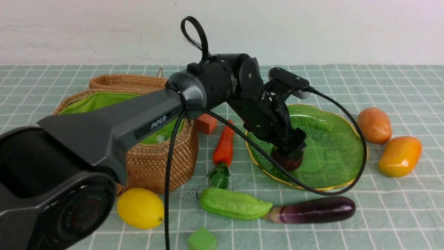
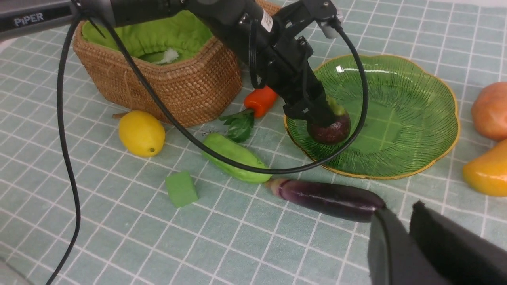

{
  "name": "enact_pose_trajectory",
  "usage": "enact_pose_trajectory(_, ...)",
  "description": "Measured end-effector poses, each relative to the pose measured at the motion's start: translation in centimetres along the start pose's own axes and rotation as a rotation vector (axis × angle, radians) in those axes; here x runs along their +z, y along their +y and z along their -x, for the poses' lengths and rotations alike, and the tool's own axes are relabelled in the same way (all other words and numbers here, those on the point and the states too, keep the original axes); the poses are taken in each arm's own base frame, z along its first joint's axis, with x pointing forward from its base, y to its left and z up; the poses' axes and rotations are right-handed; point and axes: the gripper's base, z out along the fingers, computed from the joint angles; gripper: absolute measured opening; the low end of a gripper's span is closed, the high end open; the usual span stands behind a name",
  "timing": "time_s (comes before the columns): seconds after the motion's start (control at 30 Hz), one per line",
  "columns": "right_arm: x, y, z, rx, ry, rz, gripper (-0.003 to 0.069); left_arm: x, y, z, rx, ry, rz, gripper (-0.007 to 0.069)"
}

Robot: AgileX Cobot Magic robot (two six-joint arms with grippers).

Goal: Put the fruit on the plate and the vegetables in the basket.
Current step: Grab a mangosteen with your left arm and put it on the plate on the right, then grab a lemon with your left arm and place it on the plate on the right

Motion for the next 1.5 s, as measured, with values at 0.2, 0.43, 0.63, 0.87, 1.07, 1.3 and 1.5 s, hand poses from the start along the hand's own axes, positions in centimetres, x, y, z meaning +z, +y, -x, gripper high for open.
enact_pose_trajectory(0.2, 0.0, 0.1, 0.0, 0.004, 0.002, 0.008, 0.0087, -3.2, -0.8, 0.7, 0.004, 0.023, -0.022, 0.0638)
enact_pose_trajectory(0.43, 0.0, 0.1, 0.0, 0.005, 0.002, 0.008, 0.0087, -14.6, -2.6, 1.5, -0.153, 0.105, 0.045, 0.0197)
enact_pose_trajectory(0.63, 0.0, 0.1, 0.0, -0.012, 0.002, 0.008, 0.0087, -22.3, -3.8, 0.5, -0.171, 0.053, 0.184, -0.0013)
enact_pose_trajectory(0.87, 0.0, 0.1, 0.1, -0.019, -0.007, 0.011, 0.0087, -25.0, -5.5, -7.4, -0.318, 0.18, 0.254, -0.0013)
enact_pose_trajectory(1.07, 0.0, 0.1, 0.2, -0.021, -0.021, 0.014, 0.0087, -21.1, -5.7, -14.3, -0.293, 0.322, 0.251, -0.0008)
enact_pose_trajectory(1.3, 0.0, 0.1, 0.2, -0.022, -0.021, 0.014, 0.0087, -18.9, -5.6, -17.8, 0.189, 0.441, 0.151, 0.0041)
enact_pose_trajectory(1.5, 0.0, 0.3, 0.2, -0.068, -0.018, 0.031, 0.0087, -18.4, -5.1, -16.8, 0.497, 0.374, 0.166, 0.012)
